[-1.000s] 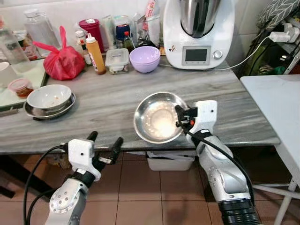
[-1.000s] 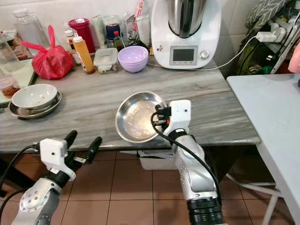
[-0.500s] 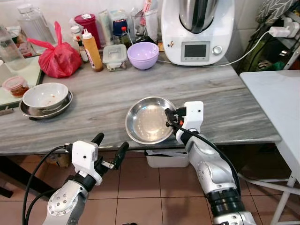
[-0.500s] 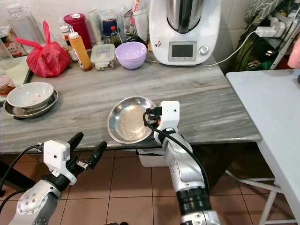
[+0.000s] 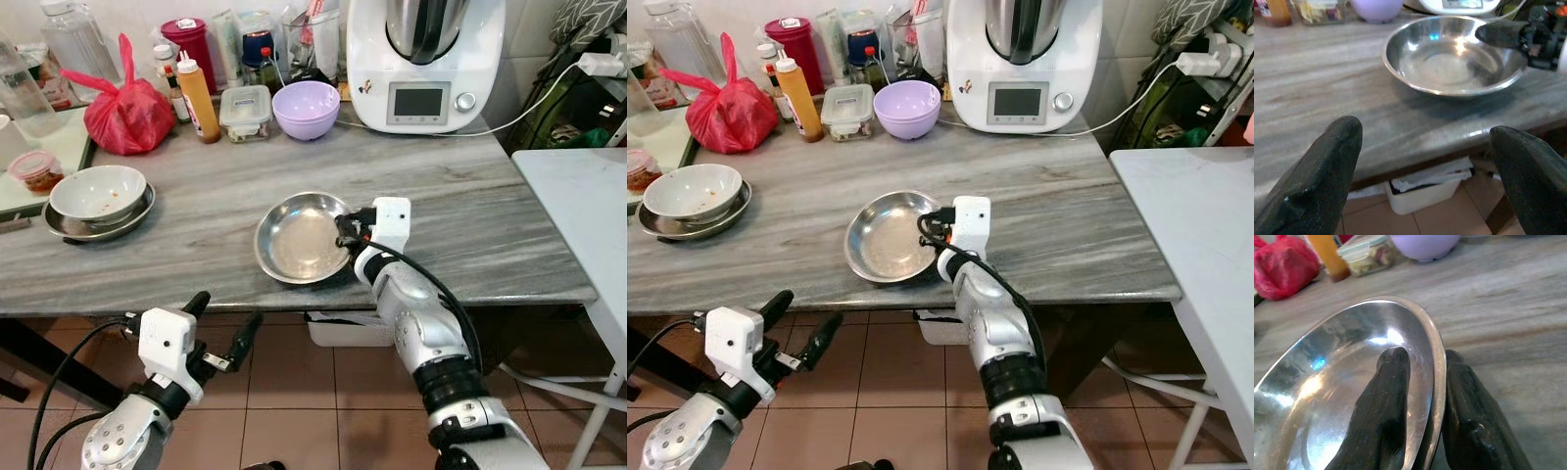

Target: Setting the table

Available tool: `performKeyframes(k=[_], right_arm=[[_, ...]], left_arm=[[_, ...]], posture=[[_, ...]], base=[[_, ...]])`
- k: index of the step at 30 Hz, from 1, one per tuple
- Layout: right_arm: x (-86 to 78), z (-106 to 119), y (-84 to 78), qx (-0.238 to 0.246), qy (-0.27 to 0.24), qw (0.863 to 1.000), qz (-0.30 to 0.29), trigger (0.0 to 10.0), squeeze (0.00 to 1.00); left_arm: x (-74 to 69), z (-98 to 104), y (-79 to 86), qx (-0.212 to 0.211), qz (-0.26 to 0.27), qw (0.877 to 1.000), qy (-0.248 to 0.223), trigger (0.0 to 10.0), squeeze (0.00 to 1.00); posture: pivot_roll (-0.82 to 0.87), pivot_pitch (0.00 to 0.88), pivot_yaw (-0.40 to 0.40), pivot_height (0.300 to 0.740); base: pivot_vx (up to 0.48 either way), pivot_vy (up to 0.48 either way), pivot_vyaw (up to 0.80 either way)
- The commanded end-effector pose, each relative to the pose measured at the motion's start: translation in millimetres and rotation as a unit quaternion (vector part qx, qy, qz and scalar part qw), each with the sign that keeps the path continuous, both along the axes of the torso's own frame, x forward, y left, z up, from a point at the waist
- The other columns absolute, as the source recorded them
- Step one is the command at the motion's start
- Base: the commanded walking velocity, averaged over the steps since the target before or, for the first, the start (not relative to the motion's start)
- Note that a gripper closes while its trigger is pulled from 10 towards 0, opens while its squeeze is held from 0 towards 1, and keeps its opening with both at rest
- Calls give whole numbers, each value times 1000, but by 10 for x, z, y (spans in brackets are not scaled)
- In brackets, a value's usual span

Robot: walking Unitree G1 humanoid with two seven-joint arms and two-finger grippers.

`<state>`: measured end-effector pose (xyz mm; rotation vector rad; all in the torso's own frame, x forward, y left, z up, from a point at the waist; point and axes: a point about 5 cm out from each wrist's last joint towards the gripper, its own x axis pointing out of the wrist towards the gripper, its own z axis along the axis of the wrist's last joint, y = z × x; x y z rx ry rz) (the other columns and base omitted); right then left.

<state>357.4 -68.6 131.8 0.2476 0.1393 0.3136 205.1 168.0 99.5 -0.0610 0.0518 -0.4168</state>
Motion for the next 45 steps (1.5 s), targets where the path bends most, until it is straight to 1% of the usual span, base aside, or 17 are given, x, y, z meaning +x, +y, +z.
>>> performKeyframes(k=[1, 4, 9, 10, 11, 12, 13, 22, 27, 31, 32, 34, 36, 41, 43, 44, 45], right_arm=[[29, 27, 52, 6, -1, 1000, 2, 10000, 0], [63, 4, 51, -7, 5, 1000, -7, 10000, 0], [74, -58, 12, -9, 20, 1000, -19, 10000, 0], [75, -71, -2, -9, 21, 999, -22, 10000, 145], [78, -86, -15, -8, 24, 999, -25, 10000, 886], [79, -97, -24, -8, 27, 999, -27, 10000, 886], [82, -108, -29, -5, 30, 999, -30, 10000, 1000], [106, -89, -14, -6, 28, 999, -34, 10000, 1000], [124, -52, -60, -29, 8, 999, -35, 10000, 1000], [126, 10, -110, -41, -19, 999, -29, 10000, 1000], [120, 58, -122, -60, -40, 997, -24, 10000, 1000], [113, 77, -124, -66, -48, 996, -21, 10000, 1000], [84, 122, -148, -85, -75, 993, -17, 10000, 1000], [-32, 223, -278, -128, -133, 983, -16, 10000, 1000], [-51, 241, -298, -135, -140, 981, -16, 10000, 1000], [-94, 326, -382, -150, -164, 975, -25, 10000, 1000], [-111, 360, -426, -154, -172, 972, -32, 10000, 1000]], left_arm=[[-16, 34, 7, 4, -10, 1000, -2, 10000, 0], [-22, 22, -23, 15, -31, 999, 3, 10000, 0], [20, 32, -14, 12, -31, 999, 1, 10000, 0], [28, 33, -18, 12, -31, 999, 1, 10000, 0], [38, 35, -26, 12, -33, 999, 0, 10000, 0], [45, 37, -32, 12, -34, 999, -1, 10000, 0], [56, 37, -46, 12, -38, 999, -1, 10000, 0], [89, 38, -101, 12, -49, 999, -3, 10000, 0], [110, 48, -119, 10, -50, 999, -6, 10000, 0], [114, 50, -131, 9, -49, 999, -8, 10000, 0], [126, 52, -138, 9, -48, 999, -9, 10000, 0], [132, 53, -141, 8, -48, 999, -10, 10000, 0], [146, 57, -154, 6, -48, 999, -11, 10000, 0], [173, 68, -160, 5, -43, 999, -17, 10000, 0], [177, 70, -158, 4, -41, 999, -19, 10000, 0], [195, 85, -150, 3, -34, 999, -24, 10000, 0], [204, 92, -150, 2, -32, 999, -26, 10000, 0]], posture=[[27, 122, 67, 740], [27, 119, 65, 740], [20, 117, 68, 740], [14, 115, 70, 740], [9, 115, 73, 740], [9, 115, 73, 740], [2, 114, 76, 740], [-12, 111, 80, 740], [-10, 111, 78, 740], [-11, 111, 74, 740], [-15, 109, 73, 740], [-17, 108, 73, 740], [-19, 106, 72, 740], [-30, 103, 67, 740], [-30, 103, 67, 740], [-40, 98, 64, 740], [-40, 98, 64, 740]], base=[[0, 0, 0], [0, 0, 0], [0, 0, 0], [0, 0, 0], [0, 0, 0], [0, 0, 0], [0, 0, 0], [0, 0, 0], [0, 0, 0], [0, 0, 0], [0, 0, 0], [0, 0, 0], [0, 0, 0], [0, 0, 0], [0, 0, 0], [0, 0, 0], [0, 0, 0]])
